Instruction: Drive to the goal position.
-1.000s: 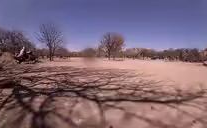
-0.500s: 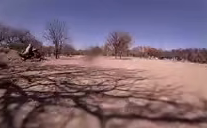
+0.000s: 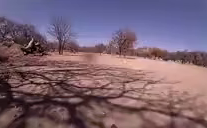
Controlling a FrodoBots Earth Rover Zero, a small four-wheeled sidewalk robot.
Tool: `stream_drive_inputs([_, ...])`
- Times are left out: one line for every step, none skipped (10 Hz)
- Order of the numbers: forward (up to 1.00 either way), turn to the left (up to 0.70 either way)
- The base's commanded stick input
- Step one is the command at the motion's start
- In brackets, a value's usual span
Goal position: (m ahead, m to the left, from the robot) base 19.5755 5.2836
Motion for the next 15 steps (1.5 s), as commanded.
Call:
stream_drive_inputs([1.00, 0.00])
stream_drive_inputs([1.00, 0.00])
stream_drive_inputs([1.00, 0.00])
stream_drive_inputs([1.00, 0.00])
stream_drive_inputs([1.00, 0.00])
stream_drive_inputs([1.00, 0.00])
stream_drive_inputs([1.00, 0.00])
stream_drive_inputs([1.00, 0.00])
stream_drive_inputs([1.00, 0.00])
stream_drive_inputs([1.00, 0.00])
stream_drive_inputs([1.00, 0.00])
stream_drive_inputs([1.00, 0.00])
stream_drive_inputs([1.00, 0.00])
stream_drive_inputs([1.00, 0.00])
stream_drive_inputs([1.00, 0.00])
